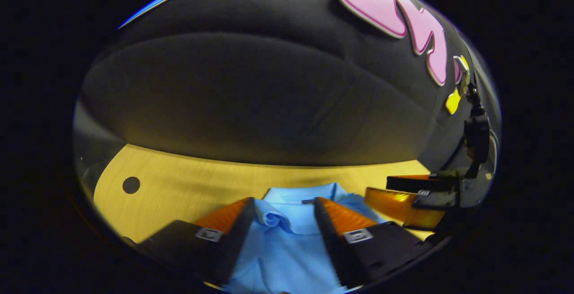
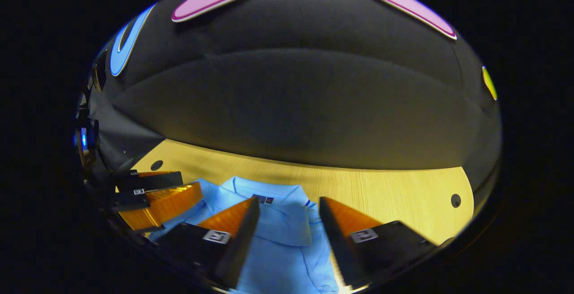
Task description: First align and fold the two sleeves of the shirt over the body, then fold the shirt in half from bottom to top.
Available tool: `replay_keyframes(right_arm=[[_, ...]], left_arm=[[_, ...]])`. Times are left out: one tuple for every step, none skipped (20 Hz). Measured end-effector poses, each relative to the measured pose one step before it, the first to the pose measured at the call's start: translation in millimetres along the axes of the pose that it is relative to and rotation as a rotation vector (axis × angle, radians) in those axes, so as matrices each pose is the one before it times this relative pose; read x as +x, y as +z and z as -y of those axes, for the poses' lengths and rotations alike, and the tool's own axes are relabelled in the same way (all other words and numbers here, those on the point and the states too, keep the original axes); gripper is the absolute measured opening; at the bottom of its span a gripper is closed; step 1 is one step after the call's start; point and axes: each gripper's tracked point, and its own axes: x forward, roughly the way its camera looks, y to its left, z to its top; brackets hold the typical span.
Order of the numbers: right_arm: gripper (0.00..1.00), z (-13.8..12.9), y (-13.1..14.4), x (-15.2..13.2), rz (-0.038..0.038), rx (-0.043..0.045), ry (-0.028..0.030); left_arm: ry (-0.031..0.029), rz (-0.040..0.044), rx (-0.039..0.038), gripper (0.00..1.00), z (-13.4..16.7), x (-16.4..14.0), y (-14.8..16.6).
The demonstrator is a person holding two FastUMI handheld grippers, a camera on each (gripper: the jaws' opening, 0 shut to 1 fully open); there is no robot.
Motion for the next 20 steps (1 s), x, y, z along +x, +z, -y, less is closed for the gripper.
replay_keyframes(right_arm=[[0.83, 2.06, 3.60, -6.24, 0.01674, -0.01034, -0.00755], [0.99, 2.35, 6.83, -15.36, 0.02137, -0.01101, -0.00900], [0.99, 2.03, 6.33, -13.24, 0.02173, -0.01351, -0.01220], [0.99, 2.06, 6.58, -14.02, 0.01931, -0.01148, -0.01306], [0.99, 1.23, 6.74, -14.72, 0.01603, -0.00564, -0.00834], [0.99, -0.98, 5.68, -14.53, 0.01001, 0.00078, -0.00271], [0.99, -1.64, 5.76, -15.15, 0.00877, 0.00390, 0.00217], [0.99, -1.01, 6.74, -16.17, 0.01098, 0.00087, -0.00144], [0.99, -1.68, 8.95, -17.92, 0.01958, 0.00070, -0.00335], [0.99, 0.61, 10.02, -18.67, 0.01656, 0.00000, -0.00669], [0.99, -1.12, 7.06, -20.40, 0.01329, 0.00537, -0.00861], [0.98, -3.10, 3.76, -20.66, 0.00643, 0.00997, -0.00416], [0.98, -4.05, 5.20, -19.16, 0.00950, 0.02021, -0.00313], [0.98, -4.08, 3.71, -17.02, 0.01057, 0.02086, -0.00202], [0.99, -4.64, 4.81, -19.40, 0.01173, 0.01347, -0.00236], [0.98, -6.68, 4.22, -14.92, 0.01408, 0.00348, -0.00269], [0.98, -1.06, 1.22, -10.74, 0.01642, -0.00850, -0.00377], [0.98, -0.79, 5.58, -15.65, 0.01603, -0.01583, -0.00591], [0.98, -1.48, 4.97, -16.21, 0.01530, -0.01689, -0.00666], [0.99, -2.54, 3.32, -14.88, 0.01622, -0.01293, -0.00500]], left_arm=[[0.01826, 0.03532, 0.02969, 0.82, 2.29, -3.82, 8.82], [0.02140, 0.03709, 0.04282, 0.98, 0.37, -19.60, 18.09], [0.00717, 0.03351, 0.01965, 0.97, 3.82, -14.97, 15.22], [-0.00098, 0.02522, 0.00413, 0.97, 5.65, -13.31, 11.71], [-0.00237, 0.02903, -0.00728, 0.97, 5.06, -16.17, 13.66], [0.00396, 0.02852, -0.01450, 0.97, 3.57, -18.41, 13.57], [-0.00471, 0.02935, -0.00549, 0.97, 4.03, -17.38, 13.36], [0.00389, 0.03012, 0.00390, 0.97, 1.99, -17.74, 12.67], [-0.00080, 0.02284, 0.01340, 0.97, 1.65, -18.46, 11.95], [0.00119, 0.02859, 0.01457, 0.97, 1.44, -17.51, 13.08], [-0.00104, 0.02628, 0.01283, 0.97, 1.11, -18.76, 13.89], [-0.00085, 0.02417, 0.00454, 0.97, 1.42, -17.76, 11.39], [-0.00147, 0.02146, -0.00388, 0.97, 2.04, -20.44, 11.16], [-0.01087, 0.01932, -0.00770, 0.97, 6.06, -20.72, 10.19], [-0.01306, 0.01326, -0.00142, 0.97, 5.42, -19.78, 8.48], [-0.01190, 0.01277, 0.00928, 0.97, 4.65, -19.44, 6.62], [-0.01250, 0.00335, 0.01615, 0.97, 6.96, -17.52, 3.90], [-0.00794, 0.00063, 0.01736, 0.97, 6.97, -16.28, 1.29], [-0.00989, -0.00024, 0.01135, 0.97, 7.58, -17.78, 3.06], [-0.00950, 0.00484, 0.00527, 0.97, 7.50, -16.98, 3.71]])
